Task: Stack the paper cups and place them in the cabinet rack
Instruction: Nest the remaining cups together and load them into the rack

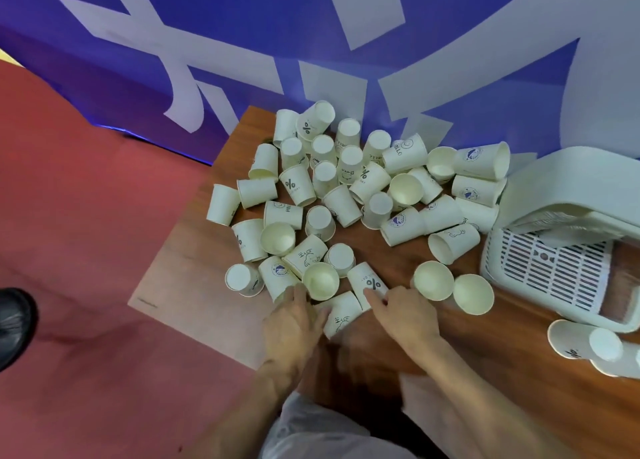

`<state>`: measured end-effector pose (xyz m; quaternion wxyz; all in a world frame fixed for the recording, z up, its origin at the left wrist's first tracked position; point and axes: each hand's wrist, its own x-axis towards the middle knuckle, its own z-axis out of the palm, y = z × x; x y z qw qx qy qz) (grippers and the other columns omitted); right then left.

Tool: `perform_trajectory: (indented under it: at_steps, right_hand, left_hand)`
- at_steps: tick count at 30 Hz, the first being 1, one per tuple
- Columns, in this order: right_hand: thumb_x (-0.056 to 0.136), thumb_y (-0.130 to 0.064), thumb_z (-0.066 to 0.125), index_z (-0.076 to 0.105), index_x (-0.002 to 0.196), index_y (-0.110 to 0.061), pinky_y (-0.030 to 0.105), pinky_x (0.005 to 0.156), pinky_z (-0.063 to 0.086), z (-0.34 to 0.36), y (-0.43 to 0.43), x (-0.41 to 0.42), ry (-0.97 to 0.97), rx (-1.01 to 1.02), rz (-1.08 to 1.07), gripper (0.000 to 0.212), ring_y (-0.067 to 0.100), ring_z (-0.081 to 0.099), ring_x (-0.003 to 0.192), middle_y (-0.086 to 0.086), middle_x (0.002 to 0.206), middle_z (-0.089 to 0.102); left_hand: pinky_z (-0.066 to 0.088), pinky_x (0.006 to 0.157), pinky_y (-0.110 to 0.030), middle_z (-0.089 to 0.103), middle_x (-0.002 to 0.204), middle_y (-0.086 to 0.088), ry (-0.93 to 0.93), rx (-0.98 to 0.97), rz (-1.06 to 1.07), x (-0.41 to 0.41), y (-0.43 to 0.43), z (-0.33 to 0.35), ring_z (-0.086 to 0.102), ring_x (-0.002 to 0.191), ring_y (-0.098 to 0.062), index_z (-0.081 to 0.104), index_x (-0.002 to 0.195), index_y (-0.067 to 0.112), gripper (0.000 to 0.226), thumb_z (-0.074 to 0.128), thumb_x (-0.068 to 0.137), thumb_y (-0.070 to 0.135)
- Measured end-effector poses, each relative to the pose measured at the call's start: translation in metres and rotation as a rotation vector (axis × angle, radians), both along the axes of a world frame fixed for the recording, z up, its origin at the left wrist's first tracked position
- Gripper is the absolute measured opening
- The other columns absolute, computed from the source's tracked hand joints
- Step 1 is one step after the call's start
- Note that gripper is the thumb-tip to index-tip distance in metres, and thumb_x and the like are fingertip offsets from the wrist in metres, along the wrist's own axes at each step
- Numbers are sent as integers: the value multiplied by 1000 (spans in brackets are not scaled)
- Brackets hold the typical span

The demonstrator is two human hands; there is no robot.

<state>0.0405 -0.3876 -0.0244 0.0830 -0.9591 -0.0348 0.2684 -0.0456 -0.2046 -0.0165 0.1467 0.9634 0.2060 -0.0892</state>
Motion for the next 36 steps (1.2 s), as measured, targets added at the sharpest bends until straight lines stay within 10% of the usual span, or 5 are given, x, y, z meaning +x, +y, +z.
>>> perform_trajectory:
  at_steps: [6, 14, 21, 36]
  right_hand:
    - [86, -59, 50, 68, 80, -17, 37, 63, 60, -14, -3, 9, 124, 85, -200, 46, 16, 69, 64, -2, 67, 69]
    - [90, -35, 63, 66, 70, -25, 42, 66, 59, 1, 0, -6, 22, 352, -334, 23, 11, 68, 64, -3, 78, 72]
    - [92, -32, 65, 72, 103, -26, 2, 65, 41, 39, -10, -17, -161, 549, -375, 14, -10, 58, 72, -15, 94, 72]
    - [92, -26, 67, 71, 102, -27, 40, 66, 55, 41, -164, -29, -536, 495, -378, 10, 12, 64, 72, -9, 92, 69]
  left_hand:
    - [43, 52, -30, 61, 101, 5, -92, 69, -486, 23, 20, -15, 61, 78, -20, 67, 92, 22, 19, 72, 80, 35]
    - [39, 54, -32, 57, 67, 3, -153, 139, -613, 32, 26, -4, 56, 63, -21, 59, 68, 21, 17, 64, 82, 28]
    - [40, 54, -33, 58, 68, 5, -386, 74, -550, 51, 7, 40, 55, 61, -19, 63, 75, 23, 17, 59, 88, 32]
    - [42, 58, -33, 60, 64, 4, -353, -26, -1012, 116, -115, 22, 54, 66, -23, 63, 72, 21, 15, 62, 83, 29]
